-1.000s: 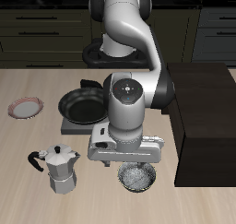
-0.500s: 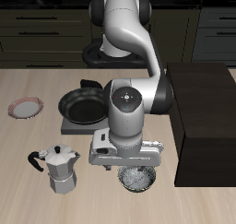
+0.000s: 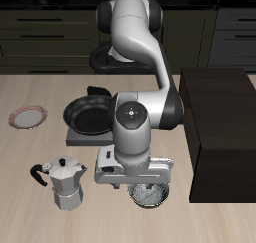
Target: Place the bowl on the plate
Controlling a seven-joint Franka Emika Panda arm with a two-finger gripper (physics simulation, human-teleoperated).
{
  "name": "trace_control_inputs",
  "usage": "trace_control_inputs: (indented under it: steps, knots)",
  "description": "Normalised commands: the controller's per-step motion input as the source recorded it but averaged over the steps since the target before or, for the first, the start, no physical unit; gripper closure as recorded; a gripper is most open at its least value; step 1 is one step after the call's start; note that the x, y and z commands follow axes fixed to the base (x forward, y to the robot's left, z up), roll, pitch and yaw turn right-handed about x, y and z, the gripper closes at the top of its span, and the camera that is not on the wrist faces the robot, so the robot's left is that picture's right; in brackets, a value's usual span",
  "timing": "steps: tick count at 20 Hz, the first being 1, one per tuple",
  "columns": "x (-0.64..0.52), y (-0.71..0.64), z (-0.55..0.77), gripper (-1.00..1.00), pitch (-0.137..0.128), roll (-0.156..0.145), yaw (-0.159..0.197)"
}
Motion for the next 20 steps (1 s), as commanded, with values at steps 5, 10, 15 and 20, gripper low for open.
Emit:
trace_control_inputs:
  steps: [5,10,15,20]
  knots:
    - [-0.03,-0.01,-0.07,1.0,0.013,0.013,-0.02]
    - [0.01,-0.02,0.08,1.0,-0.019,0.01,-0.018]
    - [-0.03,0.07,0.16,1.0,-0.026,0.02,-0.011]
    - [-0.01,0.12,0.23,1.0,-0.036,0.022,0.002]
